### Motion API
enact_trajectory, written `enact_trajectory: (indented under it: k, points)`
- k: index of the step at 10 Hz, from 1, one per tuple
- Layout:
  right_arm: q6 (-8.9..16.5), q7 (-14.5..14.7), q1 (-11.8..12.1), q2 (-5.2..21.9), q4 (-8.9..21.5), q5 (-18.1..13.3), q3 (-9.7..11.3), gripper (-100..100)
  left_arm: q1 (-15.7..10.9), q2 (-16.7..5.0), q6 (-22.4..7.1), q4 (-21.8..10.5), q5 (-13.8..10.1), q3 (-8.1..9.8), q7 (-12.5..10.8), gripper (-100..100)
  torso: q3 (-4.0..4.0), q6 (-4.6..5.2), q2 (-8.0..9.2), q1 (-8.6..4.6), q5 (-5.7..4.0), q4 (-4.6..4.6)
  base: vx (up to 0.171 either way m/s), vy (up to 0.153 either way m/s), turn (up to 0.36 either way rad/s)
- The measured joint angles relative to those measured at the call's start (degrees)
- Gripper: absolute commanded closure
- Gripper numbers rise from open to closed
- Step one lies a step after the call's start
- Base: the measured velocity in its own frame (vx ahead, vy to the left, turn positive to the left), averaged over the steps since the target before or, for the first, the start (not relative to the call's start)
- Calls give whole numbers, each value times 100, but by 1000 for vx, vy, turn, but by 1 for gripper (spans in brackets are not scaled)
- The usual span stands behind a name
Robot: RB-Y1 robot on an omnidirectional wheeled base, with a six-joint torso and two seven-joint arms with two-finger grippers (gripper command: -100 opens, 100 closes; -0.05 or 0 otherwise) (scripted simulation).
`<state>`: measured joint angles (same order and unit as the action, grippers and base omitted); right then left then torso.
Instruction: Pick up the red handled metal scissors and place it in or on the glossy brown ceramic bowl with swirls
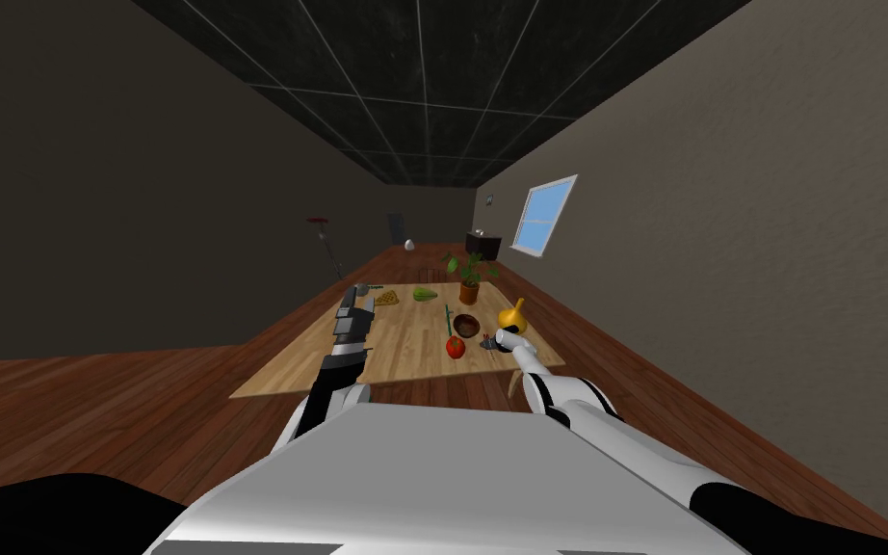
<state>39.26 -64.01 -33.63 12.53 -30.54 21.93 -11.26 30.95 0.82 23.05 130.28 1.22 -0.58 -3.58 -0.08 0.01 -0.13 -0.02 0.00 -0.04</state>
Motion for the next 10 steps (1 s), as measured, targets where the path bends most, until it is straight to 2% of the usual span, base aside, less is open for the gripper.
enact_trajectory:
  k: [4,5,6,7,8,9,10]
  points:
    - [4,-6,0,0,-2,2,-3,100,0,0,0,0,0,0,0,0,5,-3,9,-1,-1,1,0,0,0]
    - [4,-7,0,0,-2,2,-3,0,0,0,0,0,0,0,0,0,5,-4,9,-1,-1,1,0,0,0]
    - [4,-8,1,0,-2,2,-3,100,0,0,0,0,0,0,0,0,5,-4,9,-2,-1,1,-89,-4,19]
    - [57,-42,-132,53,65,11,15,100,-1,0,0,0,0,0,0,0,18,-4,33,-2,0,7,-139,-7,25]
    - [144,-100,-181,84,8,-2,35,100,-2,0,0,0,0,0,0,0,30,-2,56,-3,-1,8,-60,-3,2]
    - [166,-114,-180,86,-1,-5,38,0,-1,0,0,0,0,0,0,0,23,-2,41,-3,-2,7,-11,0,-2]
    - [166,-112,-178,85,1,-5,38,100,-1,0,0,0,0,0,0,0,14,-2,24,-3,-2,4,-77,1,28]
